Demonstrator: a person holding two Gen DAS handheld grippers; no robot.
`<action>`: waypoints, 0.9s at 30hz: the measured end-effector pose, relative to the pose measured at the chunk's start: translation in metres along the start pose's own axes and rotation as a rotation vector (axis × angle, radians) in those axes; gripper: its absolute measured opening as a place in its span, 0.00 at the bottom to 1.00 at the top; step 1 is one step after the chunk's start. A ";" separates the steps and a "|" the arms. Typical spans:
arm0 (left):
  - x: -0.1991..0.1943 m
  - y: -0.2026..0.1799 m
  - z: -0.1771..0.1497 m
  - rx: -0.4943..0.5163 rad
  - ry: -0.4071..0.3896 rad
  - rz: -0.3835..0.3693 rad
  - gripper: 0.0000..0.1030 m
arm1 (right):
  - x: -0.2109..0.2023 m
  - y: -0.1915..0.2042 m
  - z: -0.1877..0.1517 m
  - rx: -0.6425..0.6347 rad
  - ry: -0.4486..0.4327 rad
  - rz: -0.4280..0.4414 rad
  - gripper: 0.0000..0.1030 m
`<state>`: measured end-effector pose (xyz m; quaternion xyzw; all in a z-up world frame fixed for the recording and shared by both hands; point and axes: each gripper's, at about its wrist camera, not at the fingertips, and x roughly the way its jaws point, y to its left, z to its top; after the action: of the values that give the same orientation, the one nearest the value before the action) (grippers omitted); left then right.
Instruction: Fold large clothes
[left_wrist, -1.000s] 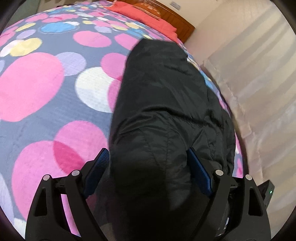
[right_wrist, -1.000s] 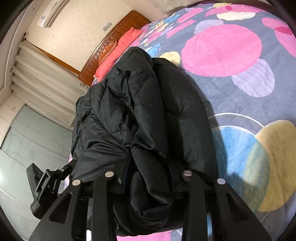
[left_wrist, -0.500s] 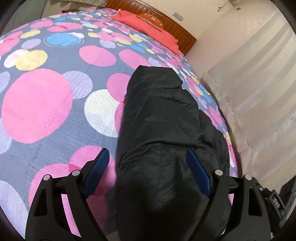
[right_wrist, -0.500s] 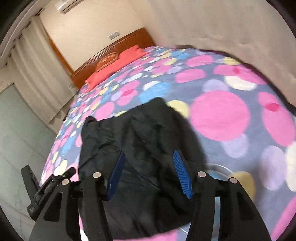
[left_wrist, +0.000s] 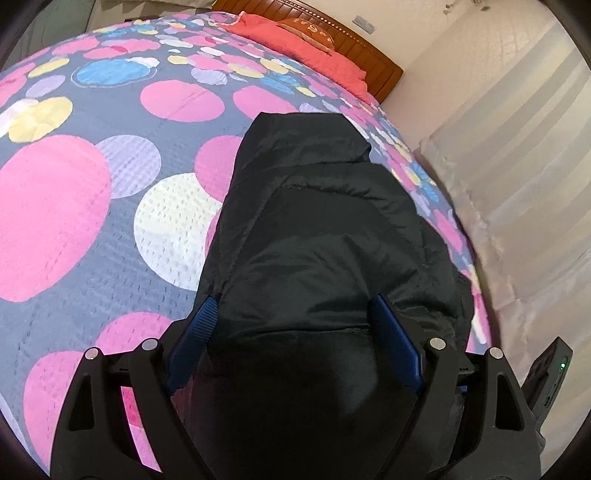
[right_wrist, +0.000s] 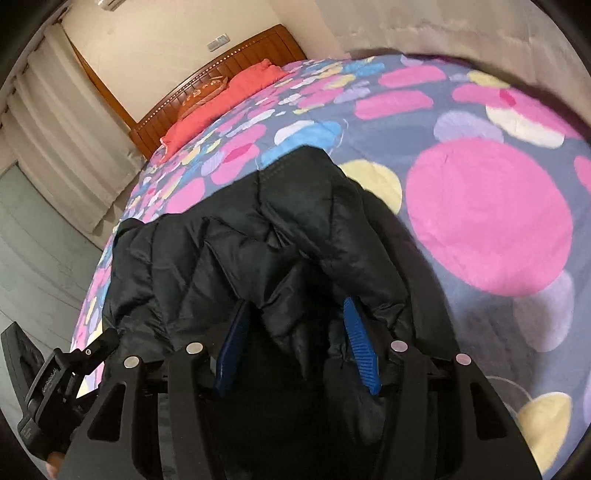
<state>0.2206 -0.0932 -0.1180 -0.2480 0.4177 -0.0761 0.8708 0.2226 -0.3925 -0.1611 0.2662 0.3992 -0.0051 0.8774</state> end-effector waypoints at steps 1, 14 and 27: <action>0.002 -0.002 -0.001 0.012 -0.002 0.010 0.83 | 0.002 -0.001 -0.001 0.002 0.001 0.001 0.50; 0.025 0.003 -0.007 0.056 0.021 0.072 0.85 | 0.018 -0.007 -0.009 0.011 -0.012 0.001 0.50; 0.032 0.008 -0.005 0.042 0.032 0.060 0.85 | 0.016 -0.002 -0.015 0.000 -0.063 -0.015 0.49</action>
<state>0.2368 -0.0989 -0.1461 -0.2156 0.4373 -0.0625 0.8708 0.2231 -0.3841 -0.1814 0.2629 0.3735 -0.0203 0.8894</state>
